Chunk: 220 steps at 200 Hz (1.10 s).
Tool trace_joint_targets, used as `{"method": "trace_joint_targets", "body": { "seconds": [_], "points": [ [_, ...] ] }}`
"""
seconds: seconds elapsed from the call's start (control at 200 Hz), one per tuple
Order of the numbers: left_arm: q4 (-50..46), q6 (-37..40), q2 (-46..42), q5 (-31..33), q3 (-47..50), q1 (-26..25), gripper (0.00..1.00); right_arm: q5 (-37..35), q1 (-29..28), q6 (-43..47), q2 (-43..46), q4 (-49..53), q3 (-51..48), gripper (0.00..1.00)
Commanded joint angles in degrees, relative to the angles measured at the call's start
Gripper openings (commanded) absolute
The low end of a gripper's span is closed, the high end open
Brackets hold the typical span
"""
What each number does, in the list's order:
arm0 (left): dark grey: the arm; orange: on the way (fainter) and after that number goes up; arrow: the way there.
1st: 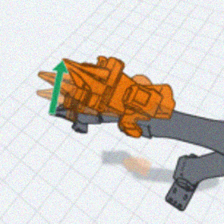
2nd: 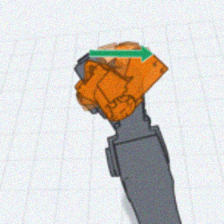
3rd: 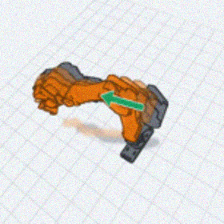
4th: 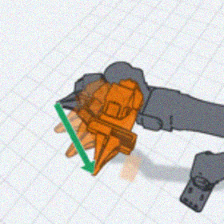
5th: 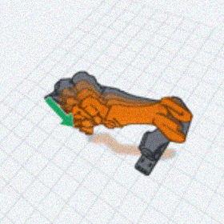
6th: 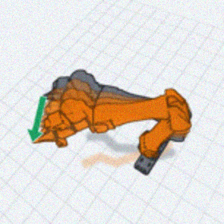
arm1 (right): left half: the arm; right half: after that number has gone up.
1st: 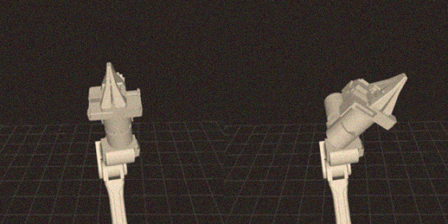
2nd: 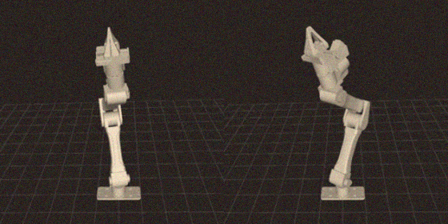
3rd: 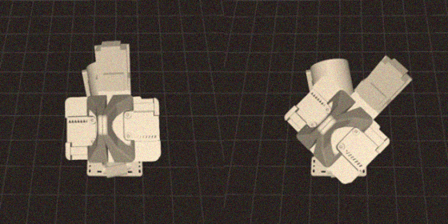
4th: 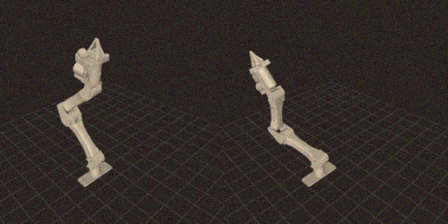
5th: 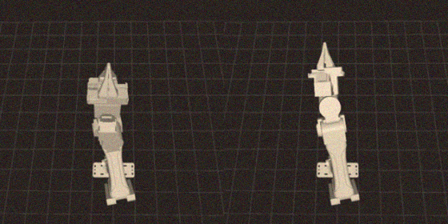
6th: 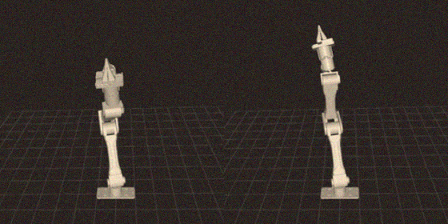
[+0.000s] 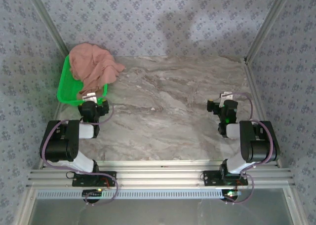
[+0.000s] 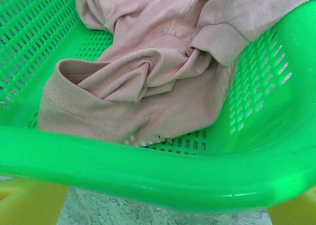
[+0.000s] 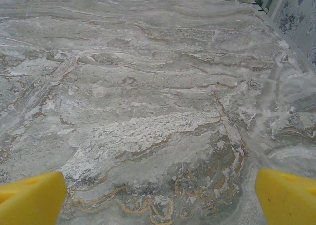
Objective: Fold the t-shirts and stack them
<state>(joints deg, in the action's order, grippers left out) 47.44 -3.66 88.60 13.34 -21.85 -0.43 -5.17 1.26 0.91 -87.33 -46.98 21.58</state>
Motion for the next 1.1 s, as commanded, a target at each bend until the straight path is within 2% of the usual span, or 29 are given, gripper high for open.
{"method": "trace_joint_targets", "body": {
  "seconds": [0.0,0.909,0.949,1.039,1.094],
  "points": [
    [1.9,-0.3,-0.8,0.7,-0.4,-0.1,1.00,1.2,0.3,-0.1,0.0,-1.1,0.1,1.00],
    [2.6,-0.1,-1.0,0.4,-0.3,-0.1,1.00,0.9,0.0,0.0,0.3,-1.4,0.1,1.00],
    [-0.4,0.8,-3.6,0.1,-0.8,-0.5,1.00,-1.3,-1.1,0.7,2.8,2.4,0.9,1.00],
    [-20.5,0.3,-14.9,0.5,-7.1,-1.8,1.00,-4.6,-4.1,-0.3,11.7,25.1,7.9,1.00],
    [-28.9,-2.0,-21.9,-0.9,-9.3,-2.1,1.00,-4.7,-5.7,-2.0,16.8,32.7,9.7,1.00]
  ]
}}
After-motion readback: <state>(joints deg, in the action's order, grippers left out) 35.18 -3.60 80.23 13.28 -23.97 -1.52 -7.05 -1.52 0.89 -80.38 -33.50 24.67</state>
